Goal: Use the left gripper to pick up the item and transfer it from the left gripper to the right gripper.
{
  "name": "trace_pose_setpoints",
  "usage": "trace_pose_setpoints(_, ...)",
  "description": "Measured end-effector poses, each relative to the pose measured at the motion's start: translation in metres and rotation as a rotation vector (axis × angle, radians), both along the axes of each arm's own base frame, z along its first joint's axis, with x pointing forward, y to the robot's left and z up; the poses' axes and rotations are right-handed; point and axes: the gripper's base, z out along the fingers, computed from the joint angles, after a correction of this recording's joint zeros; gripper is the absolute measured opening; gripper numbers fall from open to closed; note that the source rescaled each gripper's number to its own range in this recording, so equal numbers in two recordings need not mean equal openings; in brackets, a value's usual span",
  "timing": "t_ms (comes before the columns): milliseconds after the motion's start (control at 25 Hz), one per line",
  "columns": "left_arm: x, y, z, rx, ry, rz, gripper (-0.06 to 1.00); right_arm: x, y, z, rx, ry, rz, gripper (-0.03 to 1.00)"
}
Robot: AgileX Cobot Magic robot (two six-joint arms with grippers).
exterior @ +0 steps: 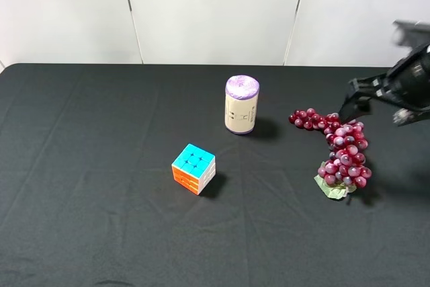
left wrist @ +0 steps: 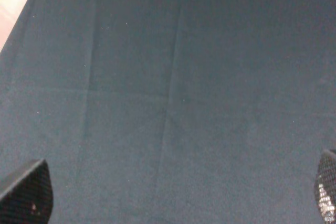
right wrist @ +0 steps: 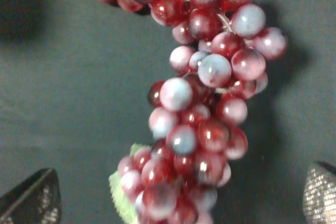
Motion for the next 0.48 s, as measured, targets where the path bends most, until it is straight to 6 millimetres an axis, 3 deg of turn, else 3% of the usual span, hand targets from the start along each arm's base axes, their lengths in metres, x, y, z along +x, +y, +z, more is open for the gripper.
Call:
trace_pose_setpoints(240, 0.0, 0.0, 0.0, 0.0, 0.0, 0.0, 1.0, -0.045, -0.002, 0.044, 0.011, -0.054, 0.022, 1.0)
trace_pose_setpoints(480, 0.0, 0.0, 0.0, 0.0, 0.0, 0.0, 1.0, -0.09, -0.005, 0.073, 0.017, -0.109, 0.041, 1.0)
